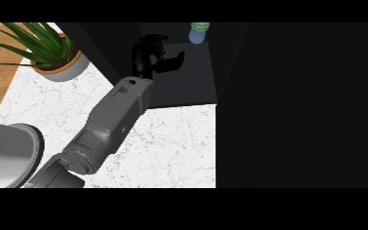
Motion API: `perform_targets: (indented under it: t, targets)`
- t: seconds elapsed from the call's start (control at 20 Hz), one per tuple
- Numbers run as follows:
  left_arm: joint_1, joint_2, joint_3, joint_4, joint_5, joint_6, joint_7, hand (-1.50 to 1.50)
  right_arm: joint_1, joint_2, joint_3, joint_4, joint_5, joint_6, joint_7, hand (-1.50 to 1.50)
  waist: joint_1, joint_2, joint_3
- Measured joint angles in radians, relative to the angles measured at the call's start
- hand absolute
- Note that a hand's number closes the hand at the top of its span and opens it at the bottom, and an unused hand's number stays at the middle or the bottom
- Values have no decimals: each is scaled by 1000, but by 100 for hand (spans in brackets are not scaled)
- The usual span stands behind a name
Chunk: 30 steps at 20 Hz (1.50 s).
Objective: Pick up the bottled water, place it into the cabinet and close the cabinet
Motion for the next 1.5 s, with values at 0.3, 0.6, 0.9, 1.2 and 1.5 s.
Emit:
perform_targets:
  t: [0.3,0.6,0.9,1.2,1.5]
  targets:
    - [-60,-1,-11,70,-40,77,-36,-150,-7,-6,-7,4,-9,13,1,-150,-13,6,0]
    - [-91,12,-2,105,-49,88,-54,-150,5,-9,3,8,-16,39,-12,-150,-22,10,-1]
    - [-121,10,29,64,-28,-28,-97,-150,12,-15,2,9,-24,52,-10,-150,-15,7,-1]
    - [-118,3,75,15,5,-163,-182,-150,24,-13,8,10,-31,65,-13,-150,6,-2,-1]
    - [-100,-22,90,-19,13,-218,-209,-150,27,2,23,5,-36,48,14,-150,36,-15,0]
